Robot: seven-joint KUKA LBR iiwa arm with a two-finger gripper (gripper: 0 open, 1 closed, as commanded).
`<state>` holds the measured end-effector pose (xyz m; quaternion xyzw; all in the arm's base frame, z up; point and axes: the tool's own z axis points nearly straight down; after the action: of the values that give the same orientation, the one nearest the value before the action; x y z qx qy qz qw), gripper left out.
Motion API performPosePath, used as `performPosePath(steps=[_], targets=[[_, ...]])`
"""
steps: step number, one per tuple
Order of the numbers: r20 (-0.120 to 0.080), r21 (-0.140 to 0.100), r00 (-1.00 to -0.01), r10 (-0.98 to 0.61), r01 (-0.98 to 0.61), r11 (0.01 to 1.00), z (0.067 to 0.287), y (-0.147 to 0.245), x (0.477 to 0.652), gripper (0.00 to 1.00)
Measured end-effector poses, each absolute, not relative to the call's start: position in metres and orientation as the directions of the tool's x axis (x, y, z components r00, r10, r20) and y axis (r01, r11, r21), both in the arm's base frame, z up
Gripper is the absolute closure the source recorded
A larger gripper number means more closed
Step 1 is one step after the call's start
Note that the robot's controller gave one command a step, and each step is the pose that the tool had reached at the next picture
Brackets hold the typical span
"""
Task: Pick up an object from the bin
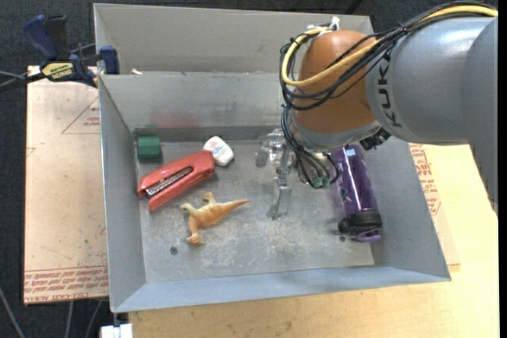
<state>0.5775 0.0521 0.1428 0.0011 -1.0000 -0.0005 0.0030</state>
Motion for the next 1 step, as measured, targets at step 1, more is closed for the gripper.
performPosePath(steps=[1], targets=[[0.000, 0.001, -1.000, -0.001, -0.001, 1.000, 0.1474, 0.0519, 0.5788, 0.00]])
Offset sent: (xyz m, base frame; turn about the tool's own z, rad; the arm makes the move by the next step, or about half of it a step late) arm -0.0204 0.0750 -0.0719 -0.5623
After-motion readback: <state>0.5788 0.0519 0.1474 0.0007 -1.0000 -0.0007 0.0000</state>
